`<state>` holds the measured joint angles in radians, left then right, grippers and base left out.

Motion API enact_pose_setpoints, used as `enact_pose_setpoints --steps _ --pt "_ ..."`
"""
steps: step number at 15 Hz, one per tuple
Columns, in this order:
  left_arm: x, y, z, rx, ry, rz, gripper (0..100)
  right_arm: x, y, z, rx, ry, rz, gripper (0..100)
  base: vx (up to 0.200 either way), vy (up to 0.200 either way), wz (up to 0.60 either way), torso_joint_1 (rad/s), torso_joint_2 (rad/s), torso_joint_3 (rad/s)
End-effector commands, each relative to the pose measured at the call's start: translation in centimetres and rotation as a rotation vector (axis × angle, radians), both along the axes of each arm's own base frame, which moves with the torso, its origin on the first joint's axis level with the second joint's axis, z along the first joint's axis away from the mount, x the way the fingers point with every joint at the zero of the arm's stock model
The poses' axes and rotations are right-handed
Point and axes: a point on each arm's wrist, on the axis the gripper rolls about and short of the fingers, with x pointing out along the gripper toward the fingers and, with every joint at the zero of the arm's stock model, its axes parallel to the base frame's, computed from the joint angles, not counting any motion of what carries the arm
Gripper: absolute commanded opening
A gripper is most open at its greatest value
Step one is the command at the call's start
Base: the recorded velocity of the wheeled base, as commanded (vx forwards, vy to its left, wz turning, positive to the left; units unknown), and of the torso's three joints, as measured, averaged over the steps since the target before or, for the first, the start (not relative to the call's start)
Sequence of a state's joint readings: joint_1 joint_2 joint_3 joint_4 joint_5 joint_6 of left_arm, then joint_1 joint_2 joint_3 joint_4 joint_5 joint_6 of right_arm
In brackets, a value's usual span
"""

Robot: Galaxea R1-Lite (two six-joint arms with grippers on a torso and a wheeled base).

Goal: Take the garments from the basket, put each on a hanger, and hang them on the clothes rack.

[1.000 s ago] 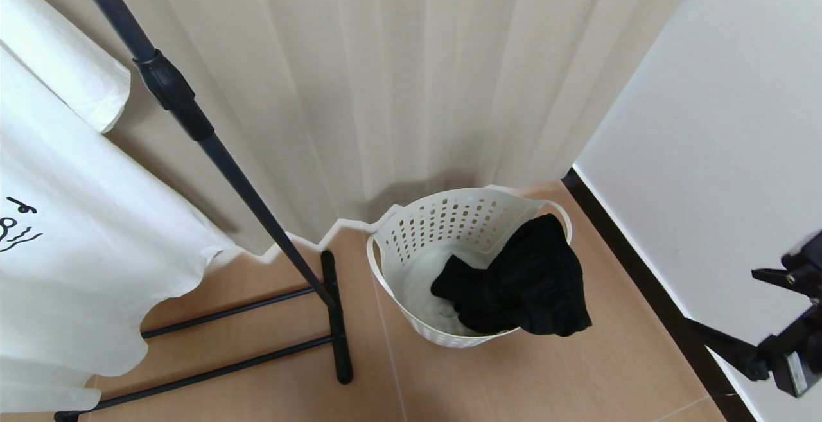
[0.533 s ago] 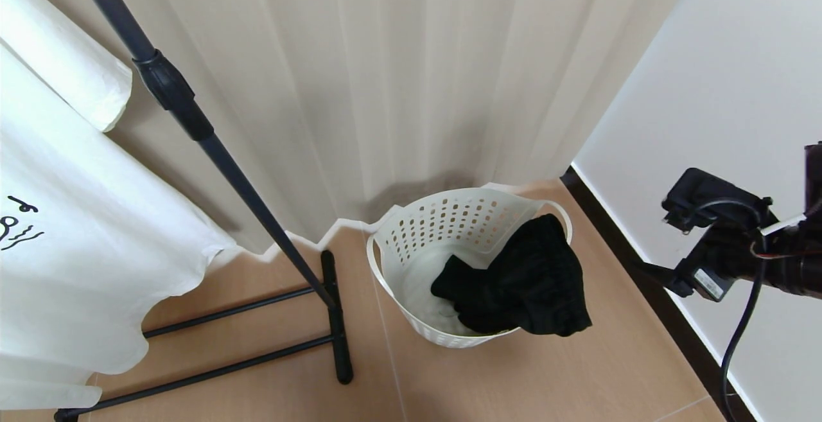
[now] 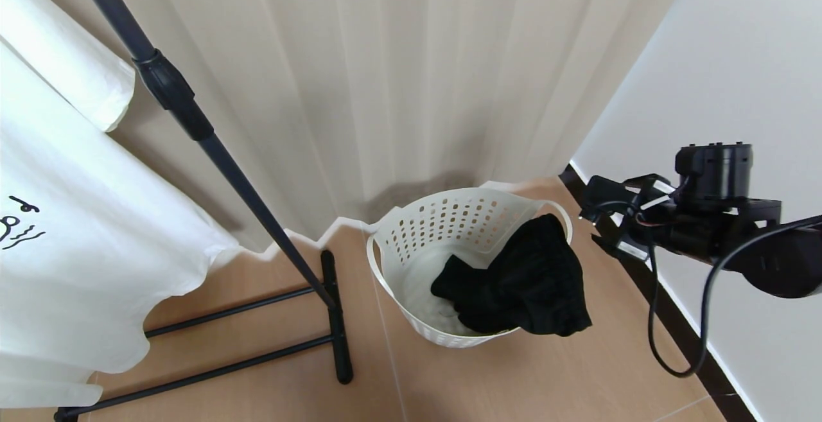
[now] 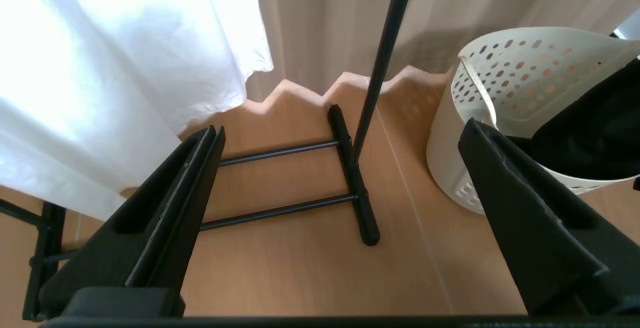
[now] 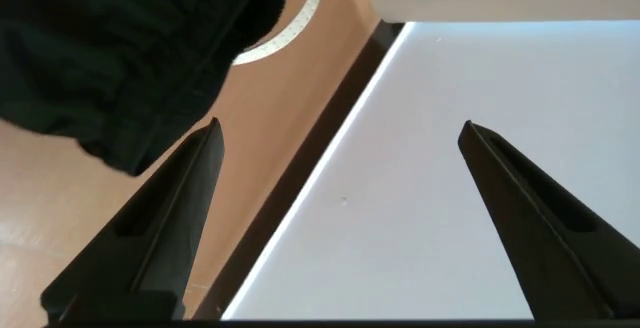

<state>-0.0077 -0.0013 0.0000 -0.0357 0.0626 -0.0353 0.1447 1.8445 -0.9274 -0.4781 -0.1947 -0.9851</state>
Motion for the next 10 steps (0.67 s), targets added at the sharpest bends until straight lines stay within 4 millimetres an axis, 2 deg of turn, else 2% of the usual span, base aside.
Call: enact_pose_setpoints --steps 1,2,10 --pt "0.0 0.0 0.0 0.000 0.002 0.000 100 3.6 0.5 -3.2 -0.021 0.034 -0.019 100 0.000 0.000 0.00 0.000 0.00 0.000" --pt "0.0 0.0 0.0 0.000 0.000 0.000 100 4.9 0.6 -3.4 -0.019 0.020 -0.024 100 0.000 0.000 0.00 0.000 0.00 0.000" --pt "0.0 0.0 0.0 0.000 0.002 0.000 100 10.2 0.5 -5.5 -0.006 -0.015 -0.044 100 0.000 0.000 0.00 0.000 0.00 0.000"
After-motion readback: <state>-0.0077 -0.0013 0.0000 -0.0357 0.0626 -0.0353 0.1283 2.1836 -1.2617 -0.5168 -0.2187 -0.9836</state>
